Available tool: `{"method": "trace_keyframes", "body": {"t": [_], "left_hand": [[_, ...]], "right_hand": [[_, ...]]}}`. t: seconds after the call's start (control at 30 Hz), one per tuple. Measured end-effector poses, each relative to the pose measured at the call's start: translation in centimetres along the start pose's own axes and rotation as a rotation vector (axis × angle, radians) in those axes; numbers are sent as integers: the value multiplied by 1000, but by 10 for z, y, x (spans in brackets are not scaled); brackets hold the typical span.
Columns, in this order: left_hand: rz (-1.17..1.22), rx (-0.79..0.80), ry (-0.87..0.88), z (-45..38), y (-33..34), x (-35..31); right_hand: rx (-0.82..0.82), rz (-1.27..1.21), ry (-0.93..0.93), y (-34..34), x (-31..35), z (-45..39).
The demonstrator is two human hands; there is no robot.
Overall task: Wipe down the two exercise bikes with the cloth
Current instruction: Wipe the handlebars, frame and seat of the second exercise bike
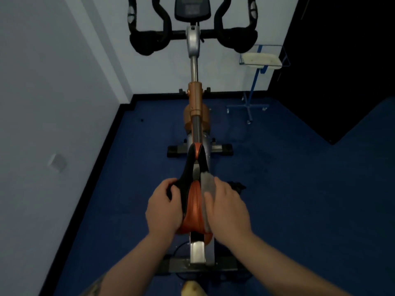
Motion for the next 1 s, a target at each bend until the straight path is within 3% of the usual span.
{"method": "trace_keyframes", "body": {"t": [0.07,0.2,0.27,0.37,0.47,0.57,0.77,1.0], "left_hand": [[-12,3,-10,0,0,2],[-45,-33,13,1,2,3],[-44,-69,20,1,2,4],[-50,-84,36,0,2,7],[-56,-89,44,1,3,6],[-58,-92,42,0,3,6],[-54,-83,46,-1,3,7],[-83,-1,34,0,0,0]], "right_hand": [[-1,-79,-54,-1,-11,16],[244,-151,129,2,-19,-41],[191,-131,146,6,-11,-42],[-24,58,29,7,2,8],[27,153,-38,5,2,3],[118,130,24,1,7,-36],[80,274,-79,-1,10,1],[171,198,61,2,27,-52]]}}
Point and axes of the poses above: each hand's wrist, its own z-axis away from the middle knuckle, its own y-axis out of the palm, x = y × z, the point moved 1 cm from there along -z, towards the middle knuckle, and after that the axes turned 10 degrees about z, right-handed, at the moved point
